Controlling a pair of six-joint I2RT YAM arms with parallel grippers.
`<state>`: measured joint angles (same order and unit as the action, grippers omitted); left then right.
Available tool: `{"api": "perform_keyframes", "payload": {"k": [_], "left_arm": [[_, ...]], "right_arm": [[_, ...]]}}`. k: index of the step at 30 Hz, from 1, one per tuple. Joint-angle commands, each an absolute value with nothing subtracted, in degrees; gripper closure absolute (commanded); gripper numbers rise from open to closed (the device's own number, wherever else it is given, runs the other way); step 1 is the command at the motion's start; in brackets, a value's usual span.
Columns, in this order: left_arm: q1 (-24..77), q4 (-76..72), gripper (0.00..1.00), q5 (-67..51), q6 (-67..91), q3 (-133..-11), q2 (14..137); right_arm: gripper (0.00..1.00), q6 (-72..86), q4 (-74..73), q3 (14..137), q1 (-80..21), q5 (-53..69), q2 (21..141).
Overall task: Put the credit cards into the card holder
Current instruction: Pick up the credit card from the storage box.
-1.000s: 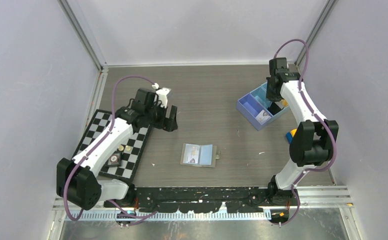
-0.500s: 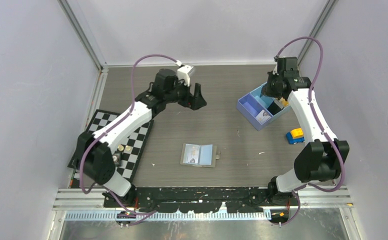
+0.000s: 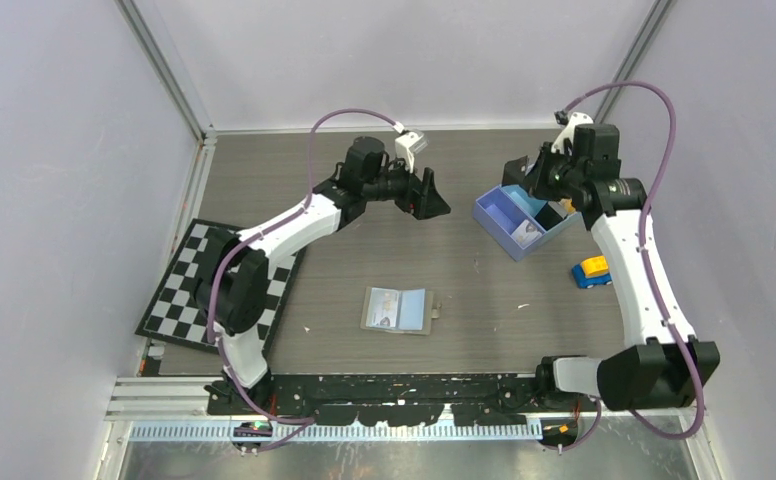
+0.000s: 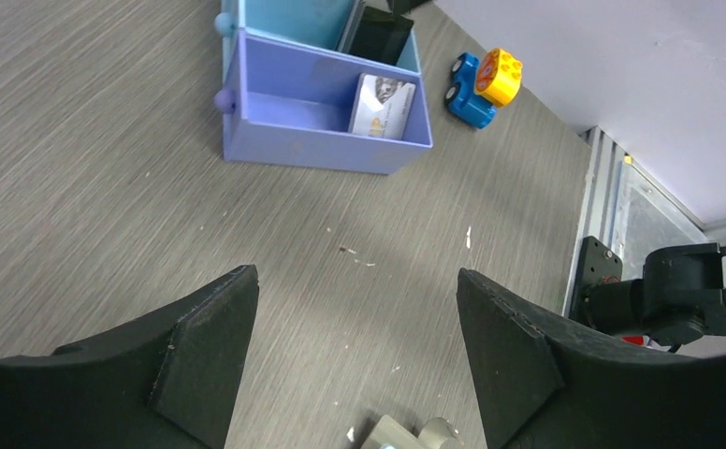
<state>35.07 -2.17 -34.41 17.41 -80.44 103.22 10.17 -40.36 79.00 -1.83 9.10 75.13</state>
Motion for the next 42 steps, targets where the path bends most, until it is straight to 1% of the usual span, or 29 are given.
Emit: {"api": "perform_keyframes", "payload": {"k": [1, 4, 9, 14, 17, 21, 24, 27, 29, 33, 37, 38, 40, 41, 42], "left_arm": [[35.21, -11.65, 0.21, -39.24, 19.31, -82.46, 104.2], [34.73, -15.15, 0.2, -38.82, 22.2, -80.59, 102.98], [34.02, -26.55, 0.2, -45.62, 32.1, -78.35, 103.01], [32.83, -28.44, 0.19, -48.42, 34.3, -75.8, 99.53], [32.25, -28.75, 0.18, -50.88, 36.46, -74.28, 97.97], [32.34, -36.91, 0.19, -52.79, 43.56, -72.55, 98.62], [32.41, -43.96, 0.21, -53.42, 49.94, -72.03, 99.75], [32.5, -47.38, 0.25, -53.97, 53.54, -72.41, 101.34], [32.59, -49.88, 0.32, -54.11, 55.3, -72.34, 102.2], [33.07, -51.47, 0.63, -54.23, 57.28, -72.62, 103.41], [33.33, -53.23, 0.98, -54.54, 58.12, -71.81, 103.47], [33.31, -53.48, 1.0, -54.72, 58.18, -71.47, 103.33], [33.34, -54.2, 1.0, -55.25, 58.18, -70.75, 102.87], [33.34, -54.35, 1.0, -55.63, 58.18, -70.18, 102.58], [33.32, -54.43, 1.0, -56.05, 58.18, -69.83, 102.3]], "right_arm": [[1.0, 12.28, -35.01, 73.76, -2.02, 19.63, 68.17], [1.0, 13.38, -31.75, 70.37, -2.02, 26.85, 64.83], [1.0, 13.99, -28.54, 67.8, -2.02, 35.61, 61.18], [0.99, 14.58, -28.04, 67.75, -2.02, 43.24, 60.65], [1.0, 14.97, -27.82, 67.54, -2.02, 45.63, 60.61], [1.0, 17.39, -24.33, 66.54, -2.03, 49.39, 60.52], [0.99, 18.25, -23.08, 66.09, -2.02, 51.39, 60.84], [1.0, 18.87, -21.82, 65.72, -2.09, 53.31, 61.33], [1.0, 18.96, -21.44, 65.49, -2.14, 54.11, 61.39], [0.99, 18.21, -22.54, 65.6, -2.25, 54.83, 61.87], [0.99, 18.37, -23.05, 66.39, -2.2, 54.32, 61.9], [0.94, 18.69, -23.04, 66.59, -2.15, 53.56, 61.8], [0.74, 19.61, -22.98, 67.07, -2.06, 51.55, 61.47], [0.66, 20.12, -22.94, 67.34, -2.07, 50.56, 61.23], [0.62, 20.65, -22.9, 67.59, -1.88, 49.84, 61.03]]}}
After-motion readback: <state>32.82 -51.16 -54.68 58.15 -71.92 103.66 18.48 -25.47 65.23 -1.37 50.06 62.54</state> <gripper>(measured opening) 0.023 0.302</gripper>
